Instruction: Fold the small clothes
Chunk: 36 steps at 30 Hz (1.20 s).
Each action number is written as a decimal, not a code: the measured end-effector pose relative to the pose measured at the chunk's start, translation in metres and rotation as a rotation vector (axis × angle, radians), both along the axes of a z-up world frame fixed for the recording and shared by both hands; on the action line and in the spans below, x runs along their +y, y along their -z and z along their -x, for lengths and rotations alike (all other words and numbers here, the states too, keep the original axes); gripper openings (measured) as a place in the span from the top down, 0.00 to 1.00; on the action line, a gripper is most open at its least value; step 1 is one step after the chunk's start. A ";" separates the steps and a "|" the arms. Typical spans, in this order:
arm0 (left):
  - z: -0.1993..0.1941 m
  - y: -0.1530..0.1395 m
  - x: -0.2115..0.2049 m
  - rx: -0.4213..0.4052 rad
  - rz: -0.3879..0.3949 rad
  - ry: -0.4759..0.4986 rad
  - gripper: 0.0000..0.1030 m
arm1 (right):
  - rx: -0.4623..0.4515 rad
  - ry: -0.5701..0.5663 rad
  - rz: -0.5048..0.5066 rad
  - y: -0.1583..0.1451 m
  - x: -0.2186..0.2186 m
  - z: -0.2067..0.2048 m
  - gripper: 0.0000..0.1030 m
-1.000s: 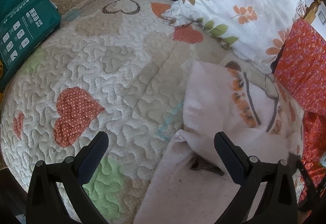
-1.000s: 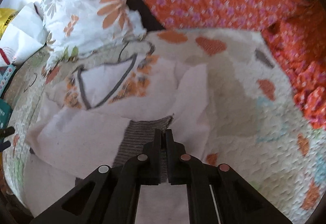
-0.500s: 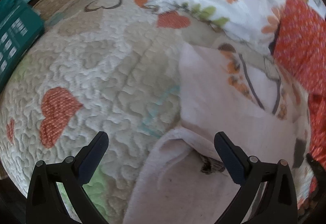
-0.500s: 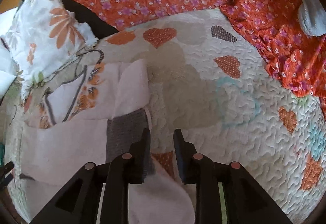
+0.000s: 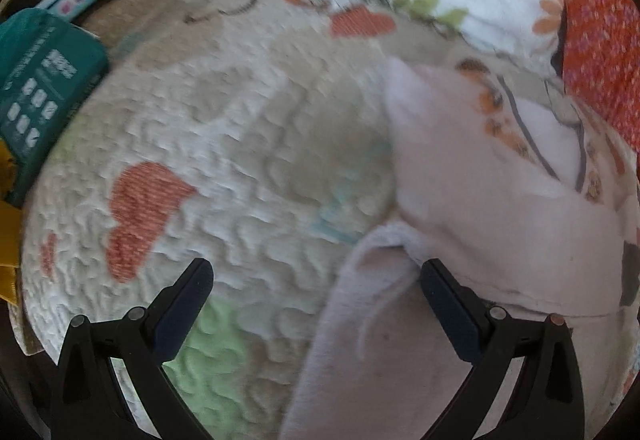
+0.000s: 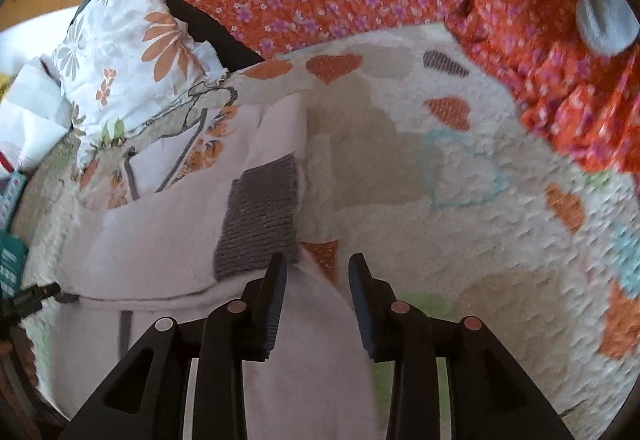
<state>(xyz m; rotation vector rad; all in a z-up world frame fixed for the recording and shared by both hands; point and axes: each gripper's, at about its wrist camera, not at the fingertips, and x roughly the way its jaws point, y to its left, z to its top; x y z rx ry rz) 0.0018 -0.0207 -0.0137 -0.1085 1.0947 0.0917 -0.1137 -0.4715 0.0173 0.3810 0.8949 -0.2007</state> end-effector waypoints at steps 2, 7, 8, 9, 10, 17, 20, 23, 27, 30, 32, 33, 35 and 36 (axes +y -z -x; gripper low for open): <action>0.005 -0.006 0.003 -0.027 0.031 -0.008 0.00 | -0.025 -0.035 -0.016 -0.002 0.008 -0.008 0.66; 0.007 -0.006 -0.010 -0.047 0.066 0.038 0.00 | -0.039 -0.131 -0.038 0.007 0.032 -0.026 0.66; 0.006 -0.004 -0.016 -0.040 0.061 0.051 0.00 | -0.028 -0.137 -0.056 0.011 0.035 -0.028 0.66; 0.003 0.000 -0.022 -0.028 0.058 0.064 0.00 | -0.001 -0.141 -0.072 0.020 0.036 -0.032 0.66; 0.002 0.003 -0.027 -0.019 0.057 0.071 0.00 | 0.019 -0.135 -0.065 0.025 0.037 -0.034 0.66; -0.008 0.028 -0.038 0.090 -0.016 0.089 0.00 | 0.100 -0.027 -0.028 0.041 0.015 -0.036 0.52; -0.008 0.027 -0.035 0.094 -0.009 0.088 0.00 | 0.097 -0.011 -0.074 0.041 0.006 -0.033 0.52; -0.001 0.023 -0.029 0.087 0.018 0.074 0.00 | 0.092 -0.009 -0.066 0.037 0.004 -0.030 0.52; 0.012 0.017 -0.028 0.070 0.023 0.080 0.00 | 0.072 0.005 -0.036 0.029 0.004 -0.019 0.52; 0.025 0.017 -0.029 0.055 0.012 0.093 0.00 | 0.066 0.030 -0.037 0.026 -0.001 -0.005 0.52; 0.036 0.020 -0.028 0.052 0.005 0.101 0.00 | 0.073 0.050 -0.051 0.027 -0.007 0.005 0.52; 0.038 0.022 -0.027 0.052 0.004 0.103 0.00 | 0.079 0.056 -0.058 0.028 -0.010 0.008 0.52; 0.047 0.024 -0.024 0.047 0.006 0.109 0.00 | 0.108 0.068 -0.081 0.033 -0.015 0.018 0.52; 0.050 0.025 -0.022 0.042 0.009 0.112 0.00 | 0.122 0.068 -0.092 0.037 -0.016 0.023 0.52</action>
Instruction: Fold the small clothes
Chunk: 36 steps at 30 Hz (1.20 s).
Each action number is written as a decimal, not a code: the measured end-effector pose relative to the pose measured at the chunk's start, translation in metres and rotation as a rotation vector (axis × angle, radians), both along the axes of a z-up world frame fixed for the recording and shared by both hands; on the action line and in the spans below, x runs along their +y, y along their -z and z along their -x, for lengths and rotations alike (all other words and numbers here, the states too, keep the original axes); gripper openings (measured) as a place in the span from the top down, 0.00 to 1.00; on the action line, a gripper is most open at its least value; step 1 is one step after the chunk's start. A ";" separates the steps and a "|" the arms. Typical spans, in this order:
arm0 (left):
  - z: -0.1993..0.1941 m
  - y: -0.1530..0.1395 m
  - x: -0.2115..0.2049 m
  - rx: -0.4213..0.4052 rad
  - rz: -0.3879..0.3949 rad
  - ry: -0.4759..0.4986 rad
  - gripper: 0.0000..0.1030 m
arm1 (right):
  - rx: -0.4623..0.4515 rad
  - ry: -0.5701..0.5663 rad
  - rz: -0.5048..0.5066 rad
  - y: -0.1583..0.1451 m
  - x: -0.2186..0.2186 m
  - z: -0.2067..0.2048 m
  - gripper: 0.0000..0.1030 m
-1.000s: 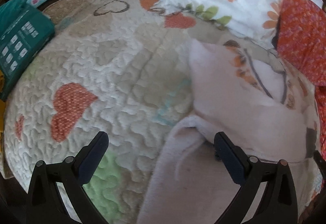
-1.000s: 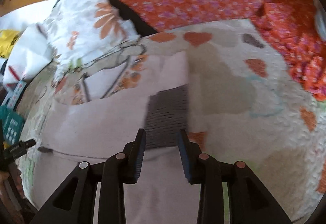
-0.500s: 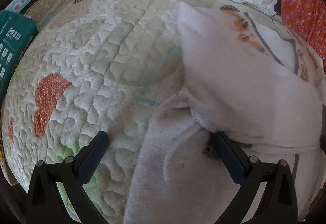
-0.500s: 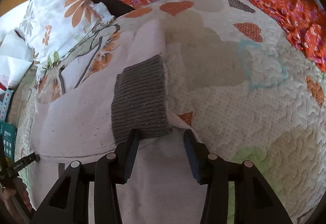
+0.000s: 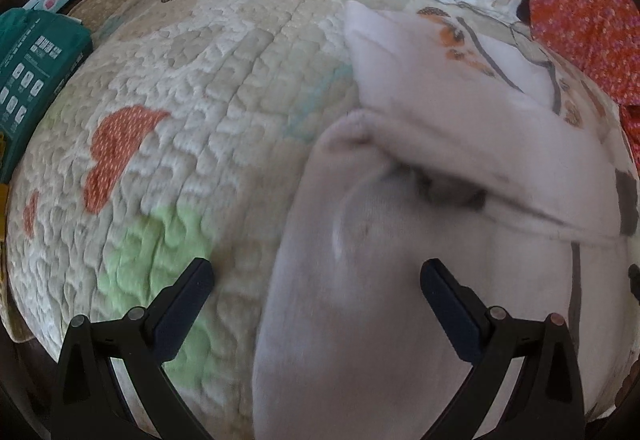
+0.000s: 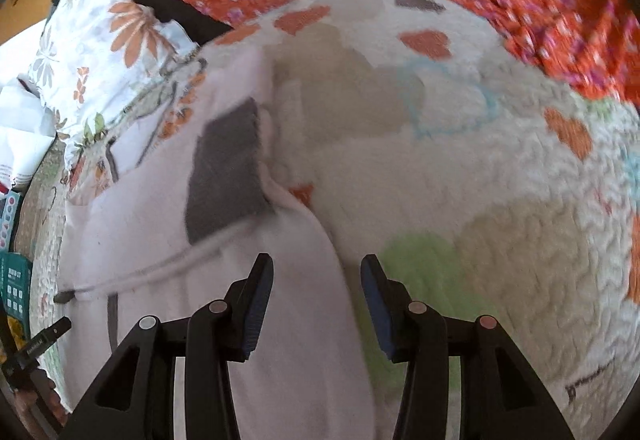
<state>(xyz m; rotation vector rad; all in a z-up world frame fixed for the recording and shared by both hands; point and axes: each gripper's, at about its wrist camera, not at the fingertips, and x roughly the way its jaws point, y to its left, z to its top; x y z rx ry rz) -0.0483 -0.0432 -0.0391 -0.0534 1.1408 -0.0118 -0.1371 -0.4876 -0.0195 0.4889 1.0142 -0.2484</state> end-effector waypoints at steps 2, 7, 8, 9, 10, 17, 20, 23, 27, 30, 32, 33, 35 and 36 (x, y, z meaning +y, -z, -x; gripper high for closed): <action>0.013 0.003 0.005 -0.010 0.010 -0.001 0.00 | 0.017 -0.009 -0.001 0.005 -0.001 0.007 0.51; 0.047 0.007 0.005 -0.057 0.005 -0.002 0.06 | -0.003 -0.010 0.042 0.012 0.007 0.039 0.45; 0.053 0.006 0.005 -0.069 0.002 -0.005 0.09 | -0.014 -0.005 0.044 0.012 0.008 0.047 0.45; 0.061 0.005 0.006 -0.080 0.002 -0.009 0.15 | -0.019 -0.004 0.044 0.013 0.009 0.052 0.43; 0.067 0.005 0.007 -0.088 0.007 -0.014 0.21 | -0.026 -0.003 0.046 0.013 0.011 0.058 0.41; 0.097 0.004 0.034 -0.075 0.163 -0.064 0.36 | -0.041 0.005 0.012 0.013 0.020 0.087 0.38; 0.105 0.007 0.054 -0.054 0.287 -0.090 0.36 | -0.043 -0.001 -0.026 0.013 0.021 0.099 0.38; 0.113 0.011 0.072 -0.035 0.392 -0.117 0.36 | -0.055 0.009 -0.087 0.013 0.018 0.111 0.38; 0.119 0.016 0.080 -0.013 0.471 -0.124 0.36 | -0.103 0.025 -0.259 0.018 0.008 0.130 0.38; 0.128 0.022 0.075 0.014 0.482 -0.100 0.37 | -0.122 0.001 -0.489 0.034 0.008 0.139 0.38; 0.136 0.028 0.070 0.034 0.488 -0.079 0.37 | -0.131 0.003 -0.549 0.040 0.010 0.145 0.38; 0.139 0.031 0.068 0.044 0.490 -0.071 0.37 | -0.132 0.000 -0.560 0.041 0.012 0.147 0.38; 0.146 0.035 0.065 0.051 0.481 -0.059 0.37 | -0.130 -0.011 -0.573 0.042 0.016 0.151 0.38; 0.149 0.036 0.063 0.057 0.483 -0.050 0.37 | -0.126 -0.017 -0.581 0.044 0.018 0.153 0.38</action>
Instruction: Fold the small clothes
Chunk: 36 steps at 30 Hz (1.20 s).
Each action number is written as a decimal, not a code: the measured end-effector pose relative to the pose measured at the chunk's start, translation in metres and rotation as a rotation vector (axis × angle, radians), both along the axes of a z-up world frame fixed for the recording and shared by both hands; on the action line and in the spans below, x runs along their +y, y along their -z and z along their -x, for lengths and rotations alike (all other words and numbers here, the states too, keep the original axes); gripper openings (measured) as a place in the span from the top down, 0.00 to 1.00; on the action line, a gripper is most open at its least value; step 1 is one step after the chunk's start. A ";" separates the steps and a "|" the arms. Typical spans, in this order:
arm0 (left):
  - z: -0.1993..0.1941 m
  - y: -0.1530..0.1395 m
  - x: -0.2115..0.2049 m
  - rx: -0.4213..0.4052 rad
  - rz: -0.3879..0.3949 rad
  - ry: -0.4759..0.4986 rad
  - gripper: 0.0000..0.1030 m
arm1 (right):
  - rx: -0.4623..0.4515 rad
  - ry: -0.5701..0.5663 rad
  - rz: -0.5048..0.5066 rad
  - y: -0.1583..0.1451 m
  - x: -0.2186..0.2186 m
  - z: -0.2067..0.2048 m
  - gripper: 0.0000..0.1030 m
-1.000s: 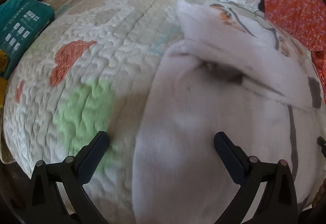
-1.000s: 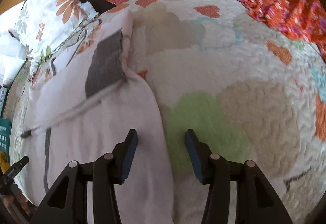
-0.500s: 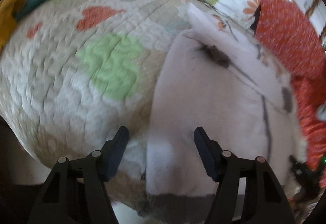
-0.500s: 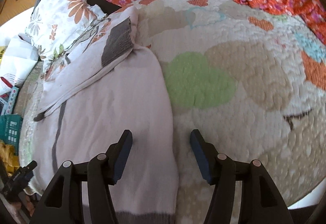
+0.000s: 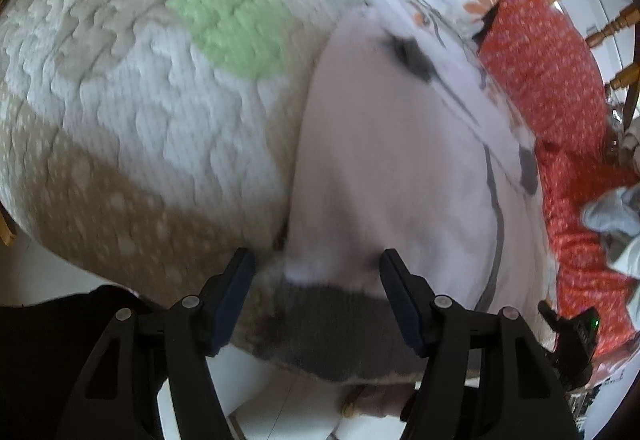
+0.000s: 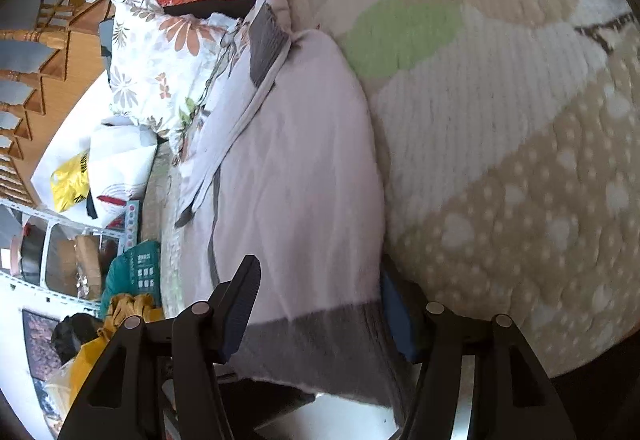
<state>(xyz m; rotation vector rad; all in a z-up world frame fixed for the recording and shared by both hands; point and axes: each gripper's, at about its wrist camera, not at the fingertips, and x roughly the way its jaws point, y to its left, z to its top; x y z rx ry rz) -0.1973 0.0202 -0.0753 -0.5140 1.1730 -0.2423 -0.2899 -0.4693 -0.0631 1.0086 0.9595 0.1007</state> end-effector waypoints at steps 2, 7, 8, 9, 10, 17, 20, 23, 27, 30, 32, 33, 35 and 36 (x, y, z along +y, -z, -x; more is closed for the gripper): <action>0.006 0.005 -0.003 0.018 0.040 0.020 0.37 | -0.004 -0.001 -0.008 0.000 0.002 0.004 0.39; 0.015 0.016 -0.014 0.052 0.053 0.058 0.37 | -0.003 0.018 -0.019 -0.001 -0.010 0.014 0.39; 0.017 0.015 -0.017 0.049 0.049 0.073 0.37 | 0.002 0.018 -0.027 0.001 -0.011 0.015 0.39; 0.018 0.015 -0.019 0.048 0.047 0.082 0.37 | 0.005 0.014 -0.034 0.003 -0.010 0.016 0.39; 0.019 0.016 -0.023 0.049 0.049 0.094 0.37 | 0.004 0.009 -0.028 0.002 -0.009 0.017 0.39; 0.026 0.019 -0.021 0.064 0.068 0.087 0.80 | 0.005 -0.076 0.082 0.000 0.020 0.024 0.39; 0.033 0.022 -0.014 0.076 0.105 0.077 0.89 | 0.011 -0.090 0.110 0.001 0.026 0.030 0.45; 0.037 0.018 -0.016 0.062 0.082 0.079 0.91 | 0.028 -0.101 0.142 0.005 0.033 0.034 0.59; 0.038 -0.002 -0.012 0.017 0.093 0.058 0.92 | 0.035 -0.113 0.187 0.000 0.036 0.034 0.93; 0.033 -0.029 -0.006 -0.043 0.131 0.044 0.92 | -0.007 -0.117 0.177 -0.014 0.033 0.032 0.94; 0.023 -0.046 -0.004 -0.075 0.141 0.040 0.92 | -0.053 -0.123 0.177 -0.031 0.033 0.029 0.94; 0.015 -0.055 -0.003 -0.091 0.145 0.041 0.92 | -0.076 -0.125 0.179 -0.042 0.032 0.025 0.94; -0.006 -0.075 -0.006 -0.125 0.146 0.042 0.92 | -0.118 -0.133 0.187 -0.064 0.030 0.014 0.94; -0.022 -0.086 -0.009 -0.144 0.147 0.040 0.92 | -0.141 -0.135 0.194 -0.077 0.027 0.003 0.94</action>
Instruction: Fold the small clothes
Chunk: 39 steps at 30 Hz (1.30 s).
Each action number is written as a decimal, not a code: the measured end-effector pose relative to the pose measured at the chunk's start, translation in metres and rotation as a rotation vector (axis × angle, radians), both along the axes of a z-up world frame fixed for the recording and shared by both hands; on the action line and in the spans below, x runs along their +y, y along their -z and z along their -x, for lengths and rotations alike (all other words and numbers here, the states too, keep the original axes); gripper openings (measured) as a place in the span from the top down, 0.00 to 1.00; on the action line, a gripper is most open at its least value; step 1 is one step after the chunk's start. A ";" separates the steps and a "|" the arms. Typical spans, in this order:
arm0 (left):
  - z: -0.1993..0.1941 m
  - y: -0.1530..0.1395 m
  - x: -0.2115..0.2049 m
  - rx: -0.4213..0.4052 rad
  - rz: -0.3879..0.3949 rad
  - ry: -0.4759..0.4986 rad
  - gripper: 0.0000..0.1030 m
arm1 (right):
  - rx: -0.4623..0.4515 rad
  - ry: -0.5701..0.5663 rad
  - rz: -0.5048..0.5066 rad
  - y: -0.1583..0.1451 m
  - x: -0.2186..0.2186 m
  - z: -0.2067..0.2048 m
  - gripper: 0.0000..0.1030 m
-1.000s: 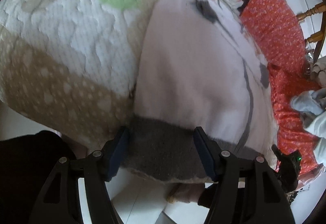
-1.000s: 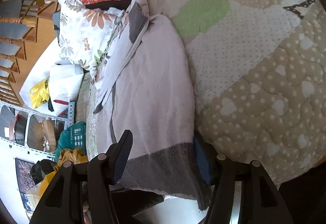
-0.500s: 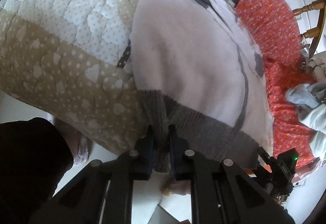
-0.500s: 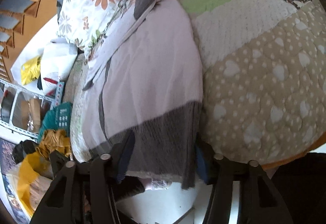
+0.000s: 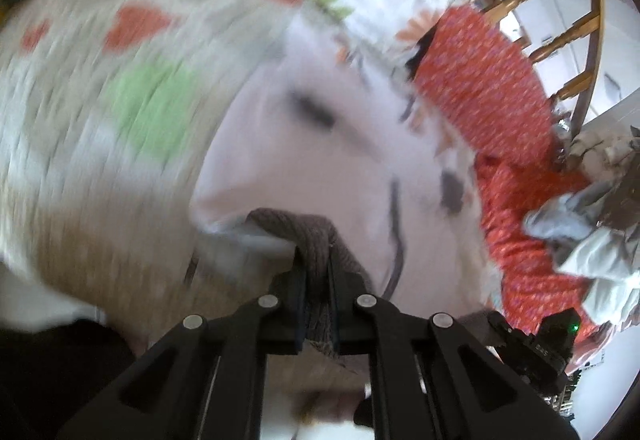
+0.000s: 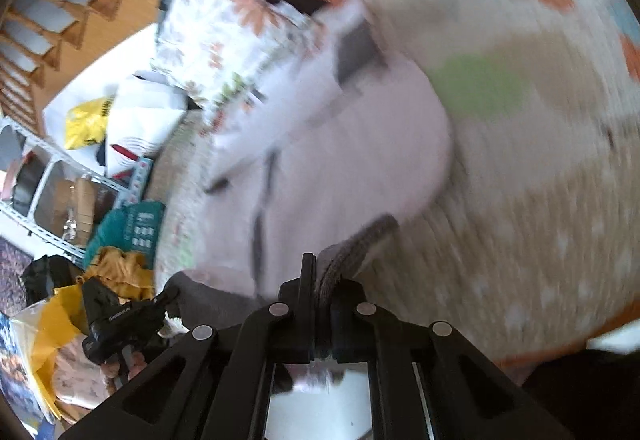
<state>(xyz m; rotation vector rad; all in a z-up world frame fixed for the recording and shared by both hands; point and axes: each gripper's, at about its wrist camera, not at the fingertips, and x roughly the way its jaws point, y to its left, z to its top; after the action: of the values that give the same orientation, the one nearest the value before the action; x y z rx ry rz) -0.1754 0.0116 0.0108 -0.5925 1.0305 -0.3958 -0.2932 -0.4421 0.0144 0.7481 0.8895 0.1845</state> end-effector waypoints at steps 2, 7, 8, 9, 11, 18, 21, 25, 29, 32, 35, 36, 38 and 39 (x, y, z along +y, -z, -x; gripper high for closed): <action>-0.033 -0.017 -0.005 -0.035 -0.001 -0.010 0.92 | -0.025 0.002 0.005 -0.020 -0.002 -0.019 0.94; -0.123 -0.038 -0.019 -0.067 -0.010 -0.071 0.92 | -0.088 0.037 0.032 -0.061 -0.020 -0.098 0.94; -0.145 -0.038 -0.020 -0.061 -0.003 -0.087 0.92 | -0.093 0.045 0.044 -0.065 -0.024 -0.110 0.94; -0.162 -0.037 -0.022 -0.055 0.002 -0.096 0.92 | -0.093 0.057 0.054 -0.068 -0.025 -0.129 0.94; -0.196 -0.031 -0.028 -0.041 0.008 -0.108 0.92 | -0.076 0.074 0.054 -0.068 -0.029 -0.164 0.94; -0.280 0.016 -0.045 0.042 -0.018 -0.156 0.92 | 0.033 0.114 0.081 -0.022 -0.041 -0.279 0.94; -0.299 0.033 -0.049 0.071 0.007 -0.172 0.92 | 0.081 0.141 0.007 0.013 -0.054 -0.316 0.92; -0.309 0.039 -0.053 0.079 0.019 -0.168 0.91 | 0.122 0.203 -0.082 0.045 -0.076 -0.339 0.92; -0.310 0.033 -0.050 0.051 0.019 -0.182 0.78 | 0.117 0.201 -0.073 0.053 -0.081 -0.353 0.92; -0.304 0.021 -0.041 -0.002 -0.013 -0.248 0.39 | 0.096 0.181 -0.027 0.045 -0.073 -0.357 0.80; -0.296 0.007 -0.029 -0.046 -0.045 -0.291 0.34 | 0.044 0.205 0.043 0.026 -0.072 -0.350 0.44; -0.295 0.005 -0.025 -0.047 -0.050 -0.296 0.34 | 0.023 0.224 0.059 0.019 -0.075 -0.345 0.42; -0.290 0.001 -0.018 -0.051 -0.076 -0.314 0.34 | -0.002 0.252 0.074 0.008 -0.082 -0.335 0.42; -0.288 -0.001 -0.017 -0.053 -0.090 -0.311 0.34 | -0.009 0.260 0.078 0.003 -0.085 -0.331 0.42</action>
<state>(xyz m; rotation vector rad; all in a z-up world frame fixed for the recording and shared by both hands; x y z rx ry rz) 0.1122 -0.0051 0.0118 -0.6460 0.8837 -0.0906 0.0382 -0.5267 0.0110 0.7814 0.7779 -0.0767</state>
